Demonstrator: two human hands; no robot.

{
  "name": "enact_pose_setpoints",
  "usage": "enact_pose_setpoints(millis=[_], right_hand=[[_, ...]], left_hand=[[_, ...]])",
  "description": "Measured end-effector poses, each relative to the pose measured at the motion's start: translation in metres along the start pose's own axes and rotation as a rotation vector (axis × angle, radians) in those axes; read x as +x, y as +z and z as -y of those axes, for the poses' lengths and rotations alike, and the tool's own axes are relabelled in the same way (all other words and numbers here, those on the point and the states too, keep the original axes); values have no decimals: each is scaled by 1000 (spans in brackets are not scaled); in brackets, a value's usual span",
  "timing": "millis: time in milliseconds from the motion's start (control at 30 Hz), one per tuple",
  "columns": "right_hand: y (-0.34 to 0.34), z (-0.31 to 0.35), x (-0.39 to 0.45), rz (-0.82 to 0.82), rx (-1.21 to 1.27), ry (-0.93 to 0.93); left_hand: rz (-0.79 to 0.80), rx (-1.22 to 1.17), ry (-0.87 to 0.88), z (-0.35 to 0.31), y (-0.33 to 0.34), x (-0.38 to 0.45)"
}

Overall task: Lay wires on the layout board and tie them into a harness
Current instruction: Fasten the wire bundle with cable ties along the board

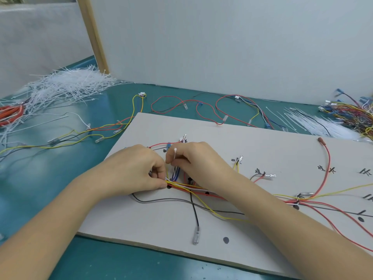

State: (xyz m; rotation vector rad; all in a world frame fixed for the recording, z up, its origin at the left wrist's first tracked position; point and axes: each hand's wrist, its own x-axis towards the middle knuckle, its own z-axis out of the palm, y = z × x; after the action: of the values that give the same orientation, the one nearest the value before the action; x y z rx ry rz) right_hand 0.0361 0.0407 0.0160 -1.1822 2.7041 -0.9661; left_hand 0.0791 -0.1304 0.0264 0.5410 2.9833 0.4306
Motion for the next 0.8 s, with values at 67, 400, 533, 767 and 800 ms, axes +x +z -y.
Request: enact_pose_setpoints(millis=[67,400,533,767,800], right_hand=[[1,2,0,32,-3,-14],[0,5,-2,54,-9,-6],[0,7,-3,95,54,3],[0,6,-3,49,36,25],[0,7,-3,88,38,20]], left_hand=[[1,8,3,-1,0,0],[-1,47,10,-3,-2,-2],[-2,64,14,-4,-3,-2],[-15,78,35,-3,-2,-2],[-19,84,39,-3,-2,-2]])
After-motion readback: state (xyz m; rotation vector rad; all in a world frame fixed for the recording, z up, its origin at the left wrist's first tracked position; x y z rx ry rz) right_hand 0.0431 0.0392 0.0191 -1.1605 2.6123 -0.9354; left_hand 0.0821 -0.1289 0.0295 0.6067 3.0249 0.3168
